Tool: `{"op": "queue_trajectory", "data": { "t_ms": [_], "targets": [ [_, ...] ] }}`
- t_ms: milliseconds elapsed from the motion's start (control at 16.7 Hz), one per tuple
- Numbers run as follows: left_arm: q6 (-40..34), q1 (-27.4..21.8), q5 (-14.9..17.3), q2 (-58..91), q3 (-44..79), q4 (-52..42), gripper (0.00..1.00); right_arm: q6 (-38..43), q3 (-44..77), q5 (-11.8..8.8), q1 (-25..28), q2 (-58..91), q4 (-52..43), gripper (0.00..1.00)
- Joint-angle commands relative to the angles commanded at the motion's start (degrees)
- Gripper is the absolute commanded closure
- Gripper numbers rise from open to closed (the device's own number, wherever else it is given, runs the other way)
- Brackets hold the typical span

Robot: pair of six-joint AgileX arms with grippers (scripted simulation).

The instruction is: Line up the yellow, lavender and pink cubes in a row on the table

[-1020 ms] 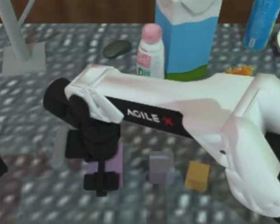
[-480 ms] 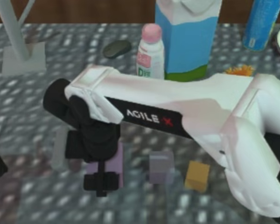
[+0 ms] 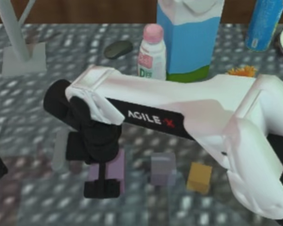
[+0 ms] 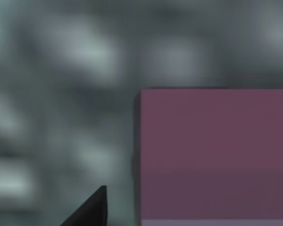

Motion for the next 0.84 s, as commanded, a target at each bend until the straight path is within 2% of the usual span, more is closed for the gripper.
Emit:
{"op": "queue_trajectory", "data": {
  "t_ms": [360, 840],
  "targets": [
    [0.0, 0.0, 0.0, 0.0, 0.0, 0.0, 0.00, 0.0, 1.0, 0.0, -0.1, 0.0, -1.0, 0.00],
    [0.0, 0.0, 0.0, 0.0, 0.0, 0.0, 0.00, -0.1, 13.8, 0.0, 0.4, -1.1, -14.9, 0.00]
  ]
}}
